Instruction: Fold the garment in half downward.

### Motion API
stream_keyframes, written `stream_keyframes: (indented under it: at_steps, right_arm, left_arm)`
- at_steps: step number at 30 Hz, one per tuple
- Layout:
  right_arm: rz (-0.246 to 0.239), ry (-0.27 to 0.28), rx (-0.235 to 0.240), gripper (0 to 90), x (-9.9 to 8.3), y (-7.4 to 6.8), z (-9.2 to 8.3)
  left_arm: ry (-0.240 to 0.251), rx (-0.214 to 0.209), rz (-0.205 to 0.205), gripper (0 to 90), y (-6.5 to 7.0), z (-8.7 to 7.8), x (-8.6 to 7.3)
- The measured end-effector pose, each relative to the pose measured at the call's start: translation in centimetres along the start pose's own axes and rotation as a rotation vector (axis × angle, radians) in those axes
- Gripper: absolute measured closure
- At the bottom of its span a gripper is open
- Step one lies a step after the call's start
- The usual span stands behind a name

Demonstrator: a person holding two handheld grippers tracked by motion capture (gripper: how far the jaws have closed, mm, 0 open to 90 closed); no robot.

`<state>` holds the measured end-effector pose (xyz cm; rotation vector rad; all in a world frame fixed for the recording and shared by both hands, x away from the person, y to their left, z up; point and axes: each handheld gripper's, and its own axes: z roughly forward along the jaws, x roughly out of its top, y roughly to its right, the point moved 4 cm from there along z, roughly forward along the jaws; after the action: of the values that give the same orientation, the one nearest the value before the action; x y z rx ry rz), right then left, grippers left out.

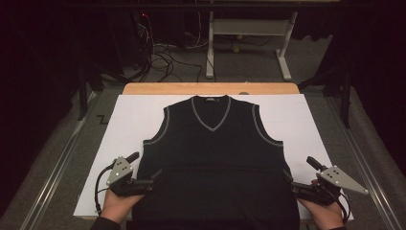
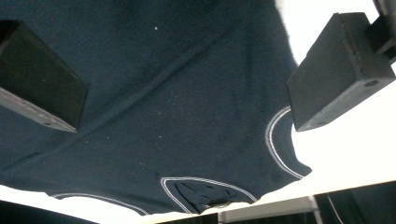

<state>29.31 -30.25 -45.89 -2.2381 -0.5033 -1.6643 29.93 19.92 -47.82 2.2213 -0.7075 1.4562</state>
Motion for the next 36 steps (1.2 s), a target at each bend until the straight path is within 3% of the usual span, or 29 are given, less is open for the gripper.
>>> stream_keyframes:
  at_steps: [10,27,29,32,36]
  right_arm:
    - [-0.033,0.002,-0.003,0.0,-0.2,-0.4,0.1]
    - [-0.031,0.002,-0.011,0.1,0.2,-0.4,0.3]
    - [-0.029,0.004,-0.016,0.0,0.4,-0.3,0.7]
    - [-0.025,-0.009,-0.014,0.0,0.5,-0.1,1.8]
    - [-0.027,-0.041,-0.021,0.0,0.7,0.4,3.6]
  left_arm:
    - [0.009,0.009,-0.025,0.0,-0.4,0.0,0.1]
    - [0.004,0.004,-0.082,0.0,-1.0,0.1,0.1]
    - [0.007,0.007,-0.095,0.0,-1.2,0.2,0.3]
    - [0.007,-0.01,-0.145,0.0,-1.8,0.5,0.5]
    - [-0.002,0.0,-0.161,0.0,-2.4,1.1,0.5]
